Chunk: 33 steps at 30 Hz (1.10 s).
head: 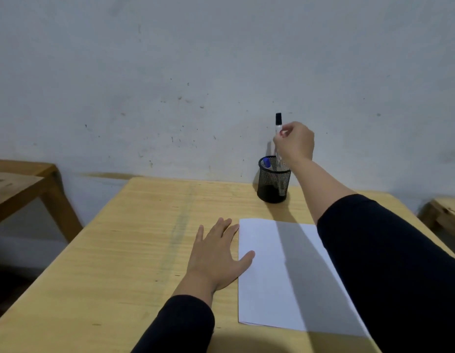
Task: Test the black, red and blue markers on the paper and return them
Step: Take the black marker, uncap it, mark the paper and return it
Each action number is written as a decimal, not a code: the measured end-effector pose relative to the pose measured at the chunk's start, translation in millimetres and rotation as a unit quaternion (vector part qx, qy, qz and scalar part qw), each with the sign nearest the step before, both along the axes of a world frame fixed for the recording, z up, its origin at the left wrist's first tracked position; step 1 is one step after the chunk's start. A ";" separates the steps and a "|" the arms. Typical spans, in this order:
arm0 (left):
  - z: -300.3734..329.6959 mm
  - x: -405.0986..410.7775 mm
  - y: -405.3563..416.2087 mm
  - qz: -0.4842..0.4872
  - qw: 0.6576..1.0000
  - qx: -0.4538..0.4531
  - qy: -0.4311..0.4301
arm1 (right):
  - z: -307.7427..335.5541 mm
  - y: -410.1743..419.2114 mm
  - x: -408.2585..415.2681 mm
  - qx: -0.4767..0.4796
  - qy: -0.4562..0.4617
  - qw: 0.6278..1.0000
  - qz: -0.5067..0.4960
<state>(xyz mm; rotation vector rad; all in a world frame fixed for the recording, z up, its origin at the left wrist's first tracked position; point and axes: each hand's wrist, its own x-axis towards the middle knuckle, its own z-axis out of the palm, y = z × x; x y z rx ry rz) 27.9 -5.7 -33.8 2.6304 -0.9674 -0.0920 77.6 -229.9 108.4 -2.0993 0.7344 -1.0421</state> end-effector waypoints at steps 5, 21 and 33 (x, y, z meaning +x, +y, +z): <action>3.1 -0.3 0.1 -0.005 1.000 0.018 0.009 | 19.9 10.5 -43.4 0.020 -0.084 0.993 0.076; 77.2 -5.5 -24.3 -0.070 0.950 -0.290 -0.096 | -54.6 56.3 -137.1 -0.075 0.078 0.972 0.209; 69.9 -24.8 -33.6 0.019 0.908 -0.418 0.013 | -56.5 79.2 -127.0 0.562 -0.106 0.793 0.212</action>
